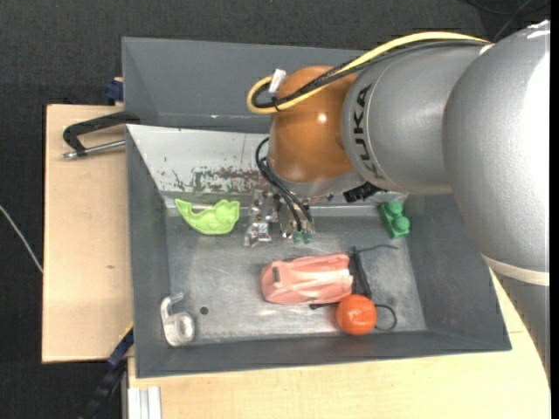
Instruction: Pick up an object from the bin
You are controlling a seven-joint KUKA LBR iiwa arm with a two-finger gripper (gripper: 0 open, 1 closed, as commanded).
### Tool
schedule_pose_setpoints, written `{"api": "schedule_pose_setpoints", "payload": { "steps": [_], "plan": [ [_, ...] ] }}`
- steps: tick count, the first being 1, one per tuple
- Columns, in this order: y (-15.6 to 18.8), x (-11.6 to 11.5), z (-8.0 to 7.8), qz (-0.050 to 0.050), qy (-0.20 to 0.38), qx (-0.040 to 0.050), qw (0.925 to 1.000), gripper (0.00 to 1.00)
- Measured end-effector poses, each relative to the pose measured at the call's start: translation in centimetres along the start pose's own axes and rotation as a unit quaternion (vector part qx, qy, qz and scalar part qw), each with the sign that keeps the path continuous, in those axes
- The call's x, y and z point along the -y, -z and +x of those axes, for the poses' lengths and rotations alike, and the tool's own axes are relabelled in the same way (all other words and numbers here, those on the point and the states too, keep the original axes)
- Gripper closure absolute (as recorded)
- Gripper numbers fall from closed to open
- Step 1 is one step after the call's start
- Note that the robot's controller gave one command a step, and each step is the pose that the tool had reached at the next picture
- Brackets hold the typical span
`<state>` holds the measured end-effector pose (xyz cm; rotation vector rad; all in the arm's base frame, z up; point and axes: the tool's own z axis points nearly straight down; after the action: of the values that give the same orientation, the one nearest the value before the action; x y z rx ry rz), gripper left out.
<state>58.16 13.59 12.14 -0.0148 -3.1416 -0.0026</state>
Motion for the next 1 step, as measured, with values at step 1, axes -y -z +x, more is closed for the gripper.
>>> {"api": "schedule_pose_setpoints", "payload": {
  "steps": [1],
  "plan": [
    [0.0, 0.0, 0.0, 0.0, 0.0, 0.0, 1.0, 1.0]
  ]
}}
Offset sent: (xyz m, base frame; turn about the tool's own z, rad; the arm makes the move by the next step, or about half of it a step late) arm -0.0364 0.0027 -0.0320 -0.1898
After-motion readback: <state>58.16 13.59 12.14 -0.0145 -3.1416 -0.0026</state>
